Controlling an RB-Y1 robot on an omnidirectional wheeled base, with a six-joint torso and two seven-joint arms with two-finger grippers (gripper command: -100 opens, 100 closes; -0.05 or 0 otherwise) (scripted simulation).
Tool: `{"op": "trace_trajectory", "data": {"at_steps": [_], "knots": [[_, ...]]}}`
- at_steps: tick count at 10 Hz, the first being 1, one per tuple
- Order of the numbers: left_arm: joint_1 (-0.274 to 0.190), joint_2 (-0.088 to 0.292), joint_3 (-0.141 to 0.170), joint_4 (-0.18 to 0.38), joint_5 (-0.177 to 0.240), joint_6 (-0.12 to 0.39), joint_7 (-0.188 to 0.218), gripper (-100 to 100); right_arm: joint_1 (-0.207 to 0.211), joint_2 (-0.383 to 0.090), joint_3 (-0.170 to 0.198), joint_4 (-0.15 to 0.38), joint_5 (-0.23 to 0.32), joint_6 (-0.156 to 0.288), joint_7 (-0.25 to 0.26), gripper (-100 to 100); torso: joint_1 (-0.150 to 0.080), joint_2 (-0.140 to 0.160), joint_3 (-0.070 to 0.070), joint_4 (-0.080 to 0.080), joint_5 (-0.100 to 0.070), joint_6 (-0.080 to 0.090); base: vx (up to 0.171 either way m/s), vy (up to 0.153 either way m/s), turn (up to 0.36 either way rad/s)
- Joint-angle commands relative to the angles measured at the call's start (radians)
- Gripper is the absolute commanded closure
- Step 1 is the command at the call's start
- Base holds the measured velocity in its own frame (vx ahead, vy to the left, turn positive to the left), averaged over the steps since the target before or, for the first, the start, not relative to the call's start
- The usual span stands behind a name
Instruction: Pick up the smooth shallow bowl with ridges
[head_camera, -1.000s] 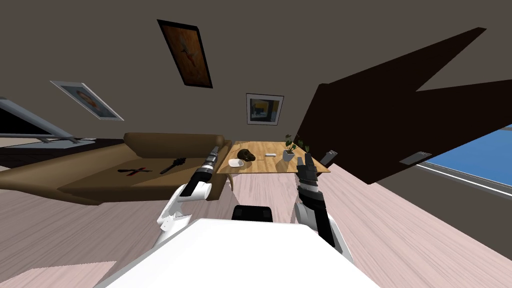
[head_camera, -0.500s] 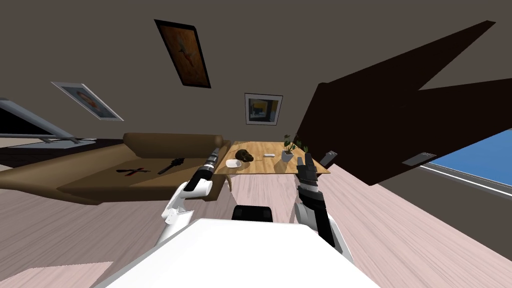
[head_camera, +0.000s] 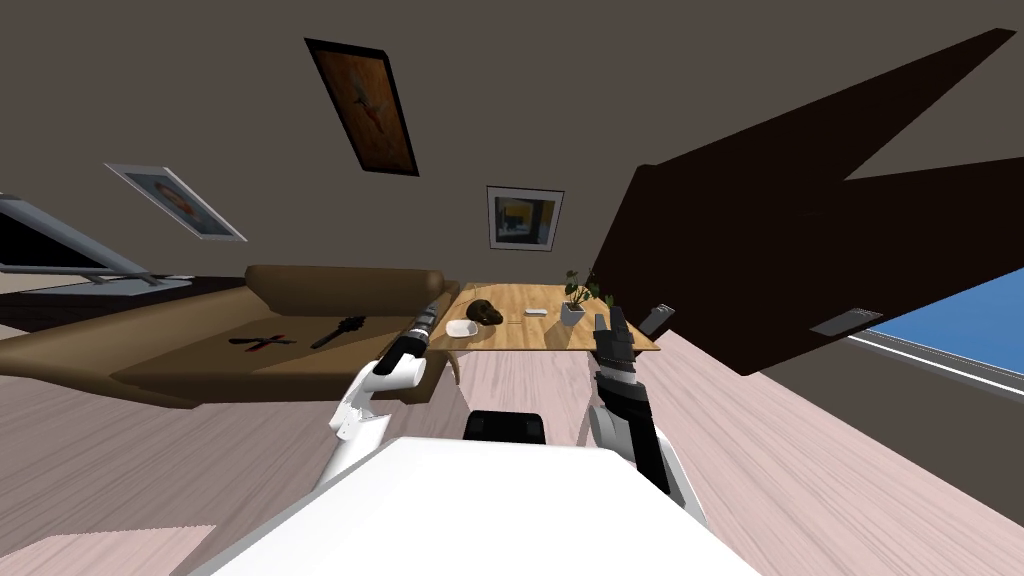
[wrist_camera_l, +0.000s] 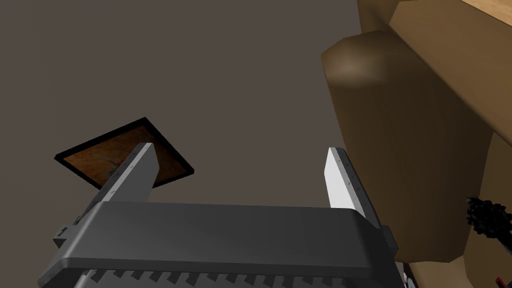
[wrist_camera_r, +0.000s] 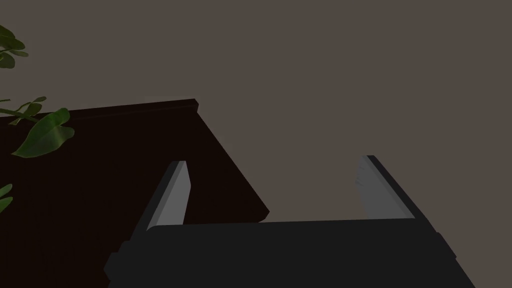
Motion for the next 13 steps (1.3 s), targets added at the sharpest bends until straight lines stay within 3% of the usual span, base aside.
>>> {"op": "trace_trajectory", "data": {"at_steps": [1, 6, 13], "knots": [[-0.027, 0.003, 0.015, 0.03, 0.002, 0.05, -0.016, -100, 0.0, 0.0, 0.0, 0.0, 0.0, 0.0, 0.0, 0, 0.0, 0.0, 0.0, 0.0, 0.0, 0.0, 0.043, -0.089, 0.026], [-0.061, 0.003, 0.038, 0.076, 0.0, 0.163, -0.046, -100, 0.0, 0.0, 0.0, 0.0, 0.0, 0.0, 0.0, 0, 0.001, 0.0, 0.0, 0.0, 0.0, 0.0, 0.036, -0.062, 0.019], [-0.127, 0.0, 0.091, 0.195, -0.009, 0.344, -0.118, -100, 0.0, 0.0, 0.0, 0.0, 0.0, 0.0, 0.0, 0, 0.003, 0.0, 0.0, 0.0, 0.001, 0.0, 0.055, -0.05, 0.027]]}}
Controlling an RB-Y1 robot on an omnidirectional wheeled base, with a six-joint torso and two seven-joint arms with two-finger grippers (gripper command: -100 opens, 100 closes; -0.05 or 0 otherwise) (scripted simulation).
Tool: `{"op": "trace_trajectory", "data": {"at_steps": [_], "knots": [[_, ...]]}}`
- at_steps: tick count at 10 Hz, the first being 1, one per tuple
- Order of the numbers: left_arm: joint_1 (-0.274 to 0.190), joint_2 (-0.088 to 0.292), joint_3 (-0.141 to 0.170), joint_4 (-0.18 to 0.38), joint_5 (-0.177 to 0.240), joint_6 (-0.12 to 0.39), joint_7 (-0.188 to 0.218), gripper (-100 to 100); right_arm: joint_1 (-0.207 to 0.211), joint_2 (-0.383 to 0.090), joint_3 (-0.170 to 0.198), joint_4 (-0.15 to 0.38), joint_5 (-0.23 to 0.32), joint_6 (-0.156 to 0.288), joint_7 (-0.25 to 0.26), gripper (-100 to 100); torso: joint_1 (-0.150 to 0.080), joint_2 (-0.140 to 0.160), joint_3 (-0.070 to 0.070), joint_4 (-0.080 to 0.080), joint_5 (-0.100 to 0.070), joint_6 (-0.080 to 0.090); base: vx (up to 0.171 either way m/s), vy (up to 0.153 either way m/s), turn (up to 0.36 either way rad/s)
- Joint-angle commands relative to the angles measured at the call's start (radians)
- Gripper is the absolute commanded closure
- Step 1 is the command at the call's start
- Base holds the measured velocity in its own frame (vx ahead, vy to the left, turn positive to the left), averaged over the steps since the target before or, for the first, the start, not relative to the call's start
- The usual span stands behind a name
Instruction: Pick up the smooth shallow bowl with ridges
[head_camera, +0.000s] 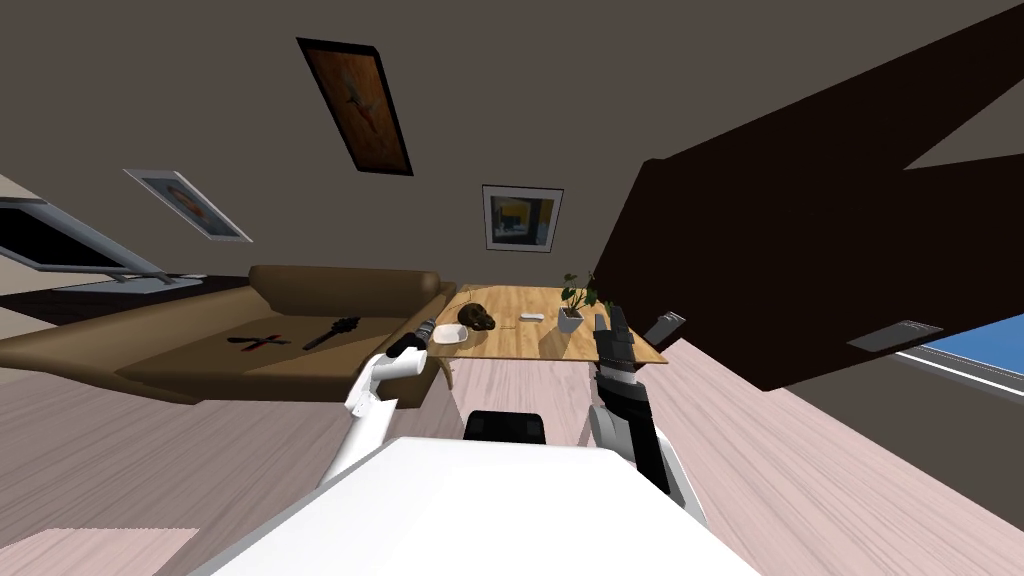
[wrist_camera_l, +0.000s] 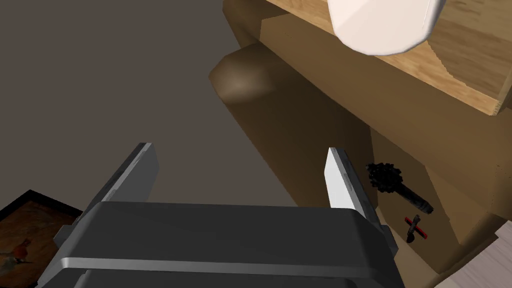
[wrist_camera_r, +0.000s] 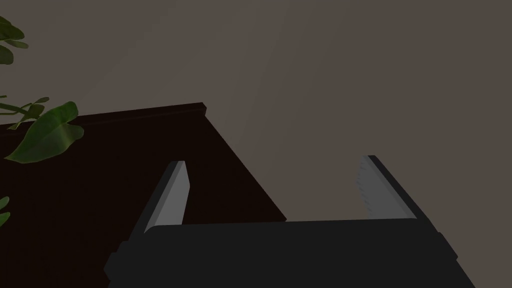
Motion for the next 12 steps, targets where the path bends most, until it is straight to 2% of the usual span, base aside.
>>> {"op": "trace_trajectory", "data": {"at_steps": [1, 6, 12], "knots": [[-0.019, 0.001, 0.007, 0.022, -0.003, 0.035, -0.01, -100, 0.0, 0.0, 0.0, 0.0, 0.0, 0.0, 0.0, 0, 0.0, 0.0, 0.0, 0.0, 0.0, 0.0, 0.055, -0.03, 0.016], [-0.056, -0.004, 0.048, 0.138, -0.014, 0.164, -0.071, -100, 0.0, 0.0, 0.0, 0.0, 0.0, 0.0, 0.0, 0, 0.001, -0.002, -0.001, 0.0, 0.0, 0.0, 0.078, -0.028, 0.027], [-0.06, -0.02, 0.071, 0.249, -0.022, 0.249, -0.116, -100, 0.0, 0.0, 0.0, 0.0, 0.0, 0.0, 0.0, 0, 0.003, 0.0, 0.0, 0.0, 0.001, 0.0, 0.076, -0.005, 0.012]]}}
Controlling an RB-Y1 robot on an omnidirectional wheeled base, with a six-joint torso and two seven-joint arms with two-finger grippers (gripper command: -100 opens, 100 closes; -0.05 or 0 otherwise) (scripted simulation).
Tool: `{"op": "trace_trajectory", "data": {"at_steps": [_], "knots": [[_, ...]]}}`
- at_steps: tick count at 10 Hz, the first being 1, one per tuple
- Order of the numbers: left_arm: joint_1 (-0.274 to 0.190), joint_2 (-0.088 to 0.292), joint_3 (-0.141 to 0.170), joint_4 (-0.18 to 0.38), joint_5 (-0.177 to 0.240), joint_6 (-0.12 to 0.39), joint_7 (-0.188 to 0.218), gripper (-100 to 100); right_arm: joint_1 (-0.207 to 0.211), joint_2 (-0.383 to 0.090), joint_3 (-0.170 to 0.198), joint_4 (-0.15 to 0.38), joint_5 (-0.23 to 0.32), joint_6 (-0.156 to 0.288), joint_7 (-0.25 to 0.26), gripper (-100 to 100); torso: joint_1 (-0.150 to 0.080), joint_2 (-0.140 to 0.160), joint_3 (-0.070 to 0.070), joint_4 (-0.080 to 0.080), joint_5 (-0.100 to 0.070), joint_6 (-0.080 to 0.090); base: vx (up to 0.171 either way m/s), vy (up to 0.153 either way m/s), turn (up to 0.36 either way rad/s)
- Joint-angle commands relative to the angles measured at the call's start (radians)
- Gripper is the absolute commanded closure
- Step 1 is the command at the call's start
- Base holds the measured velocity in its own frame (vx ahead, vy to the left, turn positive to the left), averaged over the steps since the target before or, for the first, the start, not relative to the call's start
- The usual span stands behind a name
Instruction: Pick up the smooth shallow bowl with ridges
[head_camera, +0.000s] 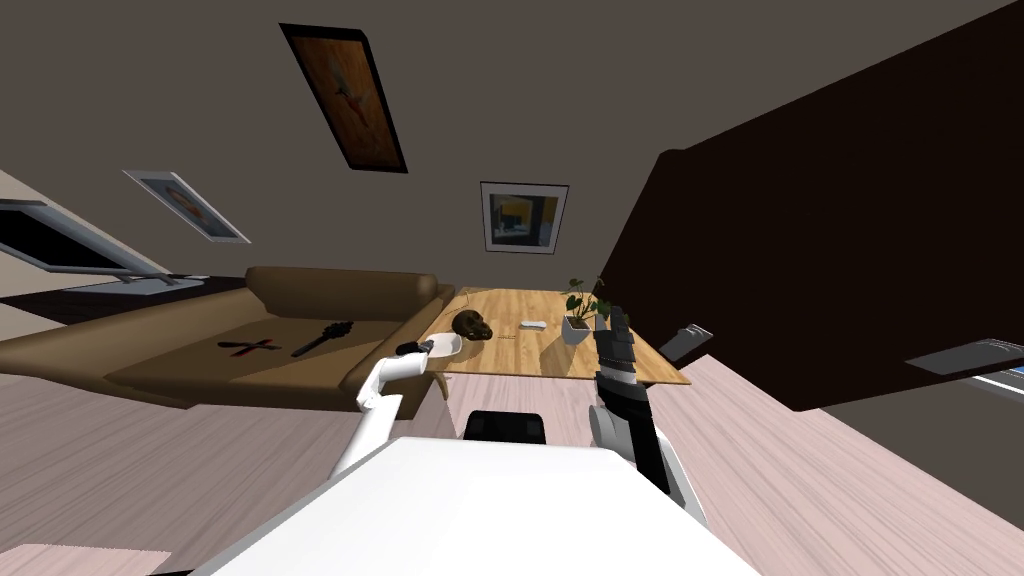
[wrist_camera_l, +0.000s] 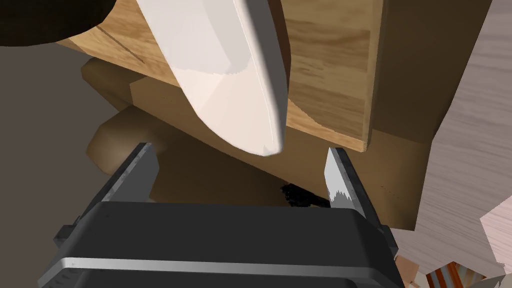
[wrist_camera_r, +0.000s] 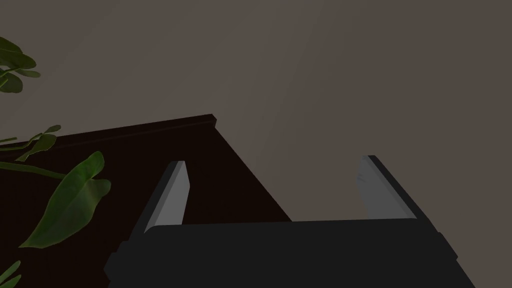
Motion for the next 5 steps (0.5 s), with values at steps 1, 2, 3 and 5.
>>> {"op": "trace_trajectory", "data": {"at_steps": [1, 2, 3, 5], "knots": [[0.009, -0.012, -0.001, 0.03, -0.007, 0.023, -0.007, -100, 0.0, 0.0, 0.0, 0.0, 0.0, 0.0, 0.0, 0, 0.0, 0.0, 0.0, 0.0, 0.0, 0.0, 0.045, 0.003, 0.003], [-0.009, -0.011, -0.003, 0.034, -0.015, 0.009, 0.001, -100, 0.0, 0.0, 0.0, 0.0, 0.0, 0.0, 0.0, 0, 0.0, 0.0, 0.0, 0.0, 0.0, 0.0, 0.021, 0.001, -0.001], [-0.01, -0.012, -0.003, 0.038, -0.018, 0.011, 0.002, 0, 0.0, 0.0, 0.0, 0.0, 0.0, 0.0, 0.0, 0, 0.0, 0.002, 0.001, 0.0, 0.0, 0.0, 0.0, 0.0, 0.0], [0.008, 0.015, 0.013, 0.079, 0.01, -0.035, 0.007, -100, 0.0, 0.0, 0.0, 0.0, 0.0, 0.0, 0.0, 0, -0.001, 0.002, 0.001, 0.001, 0.0, 0.0, 0.034, -0.014, -0.101]]}}
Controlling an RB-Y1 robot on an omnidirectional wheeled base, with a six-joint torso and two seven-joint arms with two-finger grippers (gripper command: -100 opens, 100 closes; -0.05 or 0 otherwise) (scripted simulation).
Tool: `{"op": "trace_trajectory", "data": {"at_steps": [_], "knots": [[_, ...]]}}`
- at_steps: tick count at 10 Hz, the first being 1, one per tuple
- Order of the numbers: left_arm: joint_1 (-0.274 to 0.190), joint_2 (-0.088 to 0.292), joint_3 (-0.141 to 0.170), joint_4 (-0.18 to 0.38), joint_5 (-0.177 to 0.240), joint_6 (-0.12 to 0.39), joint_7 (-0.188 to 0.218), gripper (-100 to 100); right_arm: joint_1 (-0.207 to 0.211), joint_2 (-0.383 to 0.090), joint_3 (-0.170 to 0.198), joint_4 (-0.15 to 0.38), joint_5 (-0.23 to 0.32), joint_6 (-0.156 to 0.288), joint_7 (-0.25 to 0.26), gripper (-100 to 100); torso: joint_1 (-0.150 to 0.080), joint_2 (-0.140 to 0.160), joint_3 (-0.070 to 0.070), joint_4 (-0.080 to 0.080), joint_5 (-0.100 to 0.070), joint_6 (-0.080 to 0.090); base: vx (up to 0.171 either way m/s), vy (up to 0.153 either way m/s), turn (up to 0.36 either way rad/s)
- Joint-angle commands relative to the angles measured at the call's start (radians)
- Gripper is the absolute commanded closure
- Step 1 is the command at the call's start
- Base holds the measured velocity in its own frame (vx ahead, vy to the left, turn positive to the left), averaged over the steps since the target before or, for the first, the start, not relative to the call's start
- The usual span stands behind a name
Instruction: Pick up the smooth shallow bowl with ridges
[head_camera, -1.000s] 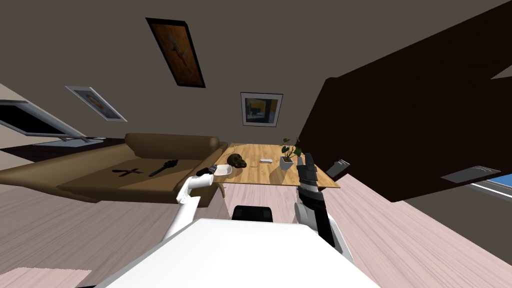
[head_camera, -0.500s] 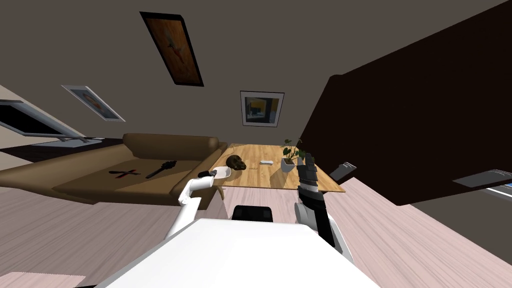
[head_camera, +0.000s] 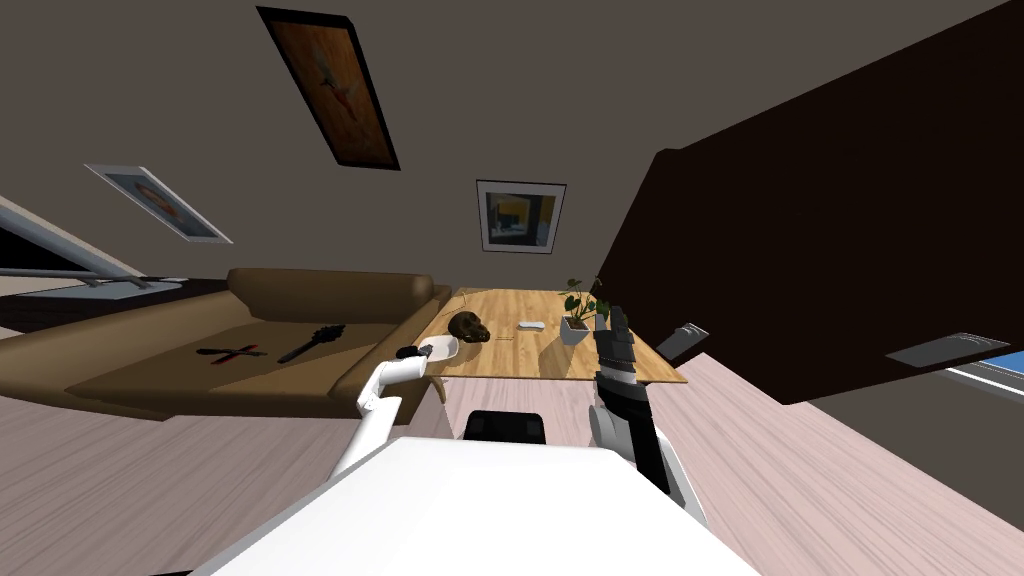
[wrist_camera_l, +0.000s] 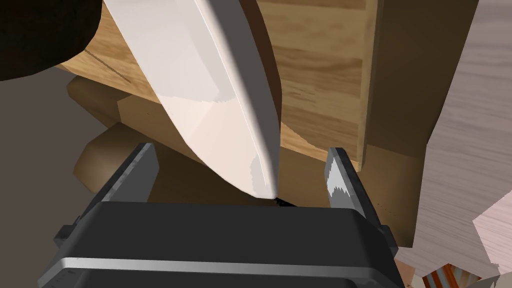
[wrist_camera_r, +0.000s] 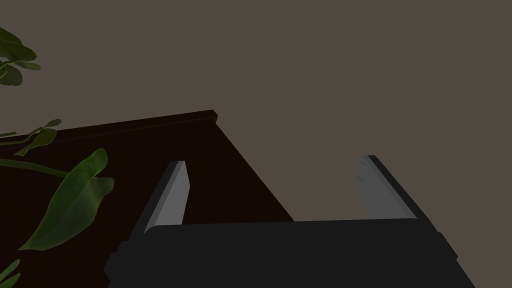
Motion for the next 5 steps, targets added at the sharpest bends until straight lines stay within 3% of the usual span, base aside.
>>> {"op": "trace_trajectory", "data": {"at_steps": [1, 2, 3, 5], "knots": [[0.014, 0.021, 0.013, 0.026, 0.022, -0.034, 0.003, -100, 0.0, 0.0, 0.0, 0.0, 0.0, 0.0, 0.0, 0, 0.0, 0.0, 0.0, 0.0, 0.0, 0.0, 0.054, -0.016, -0.083], [0.005, 0.012, 0.008, 0.022, 0.011, -0.022, 0.003, -100, 0.0, 0.0, 0.0, 0.0, 0.0, 0.0, 0.0, 0, 0.0, -0.001, -0.001, 0.0, 0.0, 0.0, 0.026, -0.004, -0.014], [0.005, 0.014, 0.009, 0.025, 0.013, -0.027, 0.004, 100, 0.0, 0.0, 0.0, 0.0, 0.0, 0.0, 0.0, 0, 0.0, 0.0, 0.0, 0.0, 0.0, 0.0, 0.0, 0.0, 0.0], [0.01, 0.013, 0.01, 0.028, 0.012, -0.023, 0.004, 100, 0.0, 0.0, 0.0, 0.0, 0.0, 0.0, 0.0, 0, -0.001, 0.001, 0.002, 0.003, -0.002, 0.003, -0.005, -0.001, 0.016]]}}
